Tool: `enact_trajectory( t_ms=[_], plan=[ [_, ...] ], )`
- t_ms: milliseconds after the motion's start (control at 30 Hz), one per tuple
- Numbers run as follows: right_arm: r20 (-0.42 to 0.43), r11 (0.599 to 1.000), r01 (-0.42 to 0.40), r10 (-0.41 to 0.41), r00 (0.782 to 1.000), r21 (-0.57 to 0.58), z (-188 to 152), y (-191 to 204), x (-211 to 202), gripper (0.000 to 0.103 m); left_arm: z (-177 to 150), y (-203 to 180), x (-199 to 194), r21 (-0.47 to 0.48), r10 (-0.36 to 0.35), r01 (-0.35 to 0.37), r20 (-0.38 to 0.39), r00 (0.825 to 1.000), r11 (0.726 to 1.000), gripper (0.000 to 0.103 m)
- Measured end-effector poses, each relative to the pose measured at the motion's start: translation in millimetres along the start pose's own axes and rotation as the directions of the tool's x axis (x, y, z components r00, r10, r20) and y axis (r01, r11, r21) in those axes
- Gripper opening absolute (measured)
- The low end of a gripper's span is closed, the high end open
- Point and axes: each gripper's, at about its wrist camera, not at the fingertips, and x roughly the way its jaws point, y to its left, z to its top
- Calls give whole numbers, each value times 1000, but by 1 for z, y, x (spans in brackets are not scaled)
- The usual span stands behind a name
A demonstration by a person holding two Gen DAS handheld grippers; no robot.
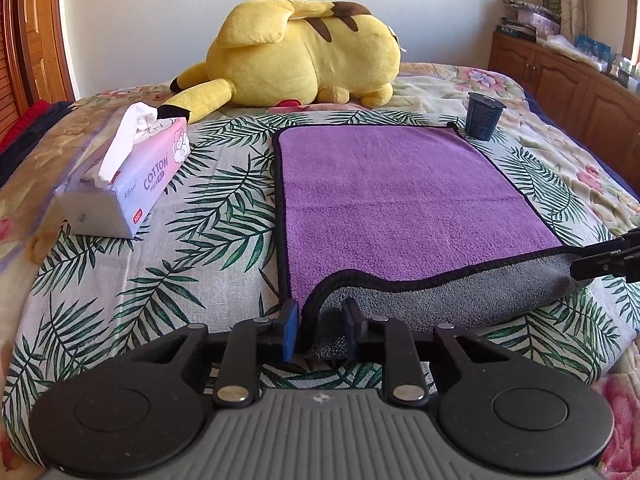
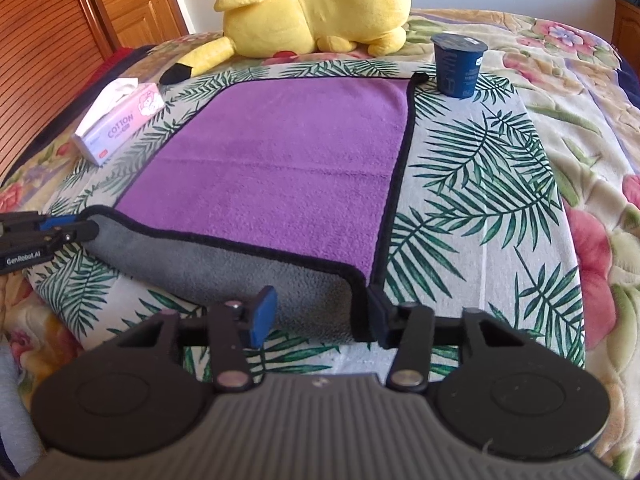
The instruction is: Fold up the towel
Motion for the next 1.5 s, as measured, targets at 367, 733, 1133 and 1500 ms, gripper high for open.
enact_trajectory(
  t_ms=[367,733,1133,1500],
  plan=[
    [-2,1000,-3,3,1000,-16,1,0,3,37,-2,-4,2,17,3,-3,-12,1000,1000,3],
    [-23,1000,-13,13,1000,-12,0,-5,10,22,-2,-6,2,29,-2,2,-10,1000,1000,0],
    [38,1000,11,-10,999,-24,4,-5,2,4,1,-8,-5,30,-20,20,22,1000,999,0],
    [155,1000,8,-6,988,-12,12,-6,-14,4,11,-7,-20,7,-33,32,76,997,999,0]
  ],
)
